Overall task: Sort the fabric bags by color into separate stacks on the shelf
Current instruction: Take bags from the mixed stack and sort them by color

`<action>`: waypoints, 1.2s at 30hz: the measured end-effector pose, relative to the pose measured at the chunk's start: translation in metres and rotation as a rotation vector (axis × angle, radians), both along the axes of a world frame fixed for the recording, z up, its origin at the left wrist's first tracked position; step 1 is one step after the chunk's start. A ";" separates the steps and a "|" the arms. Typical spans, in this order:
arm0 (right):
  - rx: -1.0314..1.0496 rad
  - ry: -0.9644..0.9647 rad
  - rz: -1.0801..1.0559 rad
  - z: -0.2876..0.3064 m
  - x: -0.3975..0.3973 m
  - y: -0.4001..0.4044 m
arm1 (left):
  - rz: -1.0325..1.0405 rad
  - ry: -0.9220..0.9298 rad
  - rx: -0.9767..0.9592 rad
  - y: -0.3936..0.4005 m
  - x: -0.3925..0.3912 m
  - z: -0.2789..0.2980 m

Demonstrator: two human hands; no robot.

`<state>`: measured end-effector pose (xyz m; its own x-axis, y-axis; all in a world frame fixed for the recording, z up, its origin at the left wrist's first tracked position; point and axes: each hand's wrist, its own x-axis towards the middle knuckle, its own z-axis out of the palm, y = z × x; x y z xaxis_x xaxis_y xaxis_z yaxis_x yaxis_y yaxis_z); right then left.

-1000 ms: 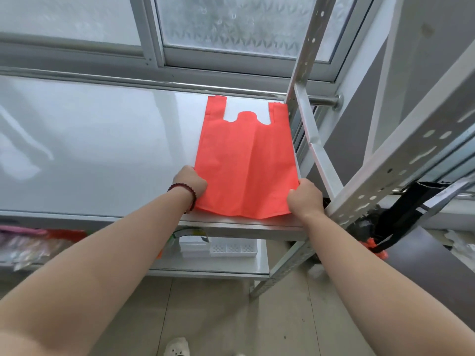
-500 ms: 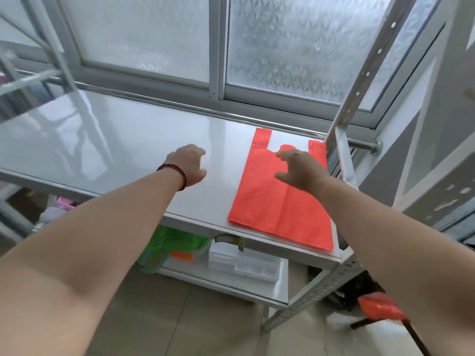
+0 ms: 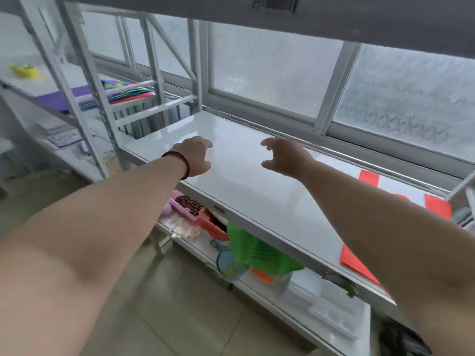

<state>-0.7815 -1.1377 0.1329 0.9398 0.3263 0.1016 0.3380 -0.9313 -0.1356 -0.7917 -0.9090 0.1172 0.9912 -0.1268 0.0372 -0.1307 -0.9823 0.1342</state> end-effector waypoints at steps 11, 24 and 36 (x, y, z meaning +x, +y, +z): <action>0.054 -0.032 0.258 0.008 0.036 0.243 | 0.219 -0.024 0.028 0.228 -0.014 0.028; 0.058 -0.011 0.557 0.003 0.096 0.479 | 0.506 -0.006 -0.015 0.430 -0.014 0.011; 0.077 0.017 0.672 0.007 0.227 0.677 | 0.629 -0.010 0.012 0.605 0.099 0.026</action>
